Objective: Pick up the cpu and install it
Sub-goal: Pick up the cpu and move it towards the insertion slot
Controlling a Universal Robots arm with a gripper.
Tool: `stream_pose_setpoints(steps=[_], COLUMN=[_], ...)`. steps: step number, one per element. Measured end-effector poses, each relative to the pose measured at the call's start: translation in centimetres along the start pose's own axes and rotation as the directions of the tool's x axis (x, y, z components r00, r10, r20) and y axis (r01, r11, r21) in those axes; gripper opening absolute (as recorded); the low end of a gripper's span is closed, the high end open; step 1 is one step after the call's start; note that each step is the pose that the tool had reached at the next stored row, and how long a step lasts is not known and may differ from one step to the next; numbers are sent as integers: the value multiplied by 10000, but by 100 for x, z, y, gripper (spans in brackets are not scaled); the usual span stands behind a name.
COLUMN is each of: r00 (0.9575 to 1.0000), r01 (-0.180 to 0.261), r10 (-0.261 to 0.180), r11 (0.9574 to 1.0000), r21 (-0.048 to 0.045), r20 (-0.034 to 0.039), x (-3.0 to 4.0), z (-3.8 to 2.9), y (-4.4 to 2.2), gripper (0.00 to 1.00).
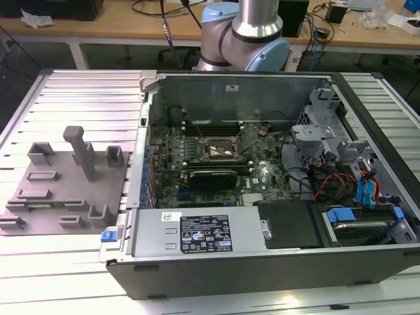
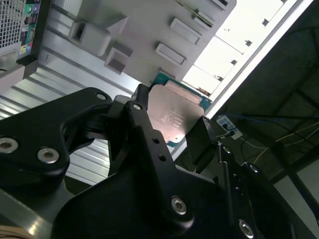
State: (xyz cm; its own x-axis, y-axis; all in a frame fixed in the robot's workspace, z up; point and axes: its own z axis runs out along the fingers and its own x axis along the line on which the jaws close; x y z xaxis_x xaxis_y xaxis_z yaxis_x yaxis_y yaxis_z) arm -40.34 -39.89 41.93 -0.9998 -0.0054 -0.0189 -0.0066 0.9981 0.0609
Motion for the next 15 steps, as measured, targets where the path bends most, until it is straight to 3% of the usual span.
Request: stream_pose_setpoints(steps=[1,5,12,15], r00=[10000,10000,10000,10000], r01=[0,-1,0,-1], r10=[0,1,0,1], r11=[10000,10000,10000,10000], r21=[0,-1,0,0], r20=[-1,-1,0,-1], x=[-19,-199,-370,-491], z=[0,4,7,9], y=[0,-2,-5,-6], gripper=[55,55,55,55])
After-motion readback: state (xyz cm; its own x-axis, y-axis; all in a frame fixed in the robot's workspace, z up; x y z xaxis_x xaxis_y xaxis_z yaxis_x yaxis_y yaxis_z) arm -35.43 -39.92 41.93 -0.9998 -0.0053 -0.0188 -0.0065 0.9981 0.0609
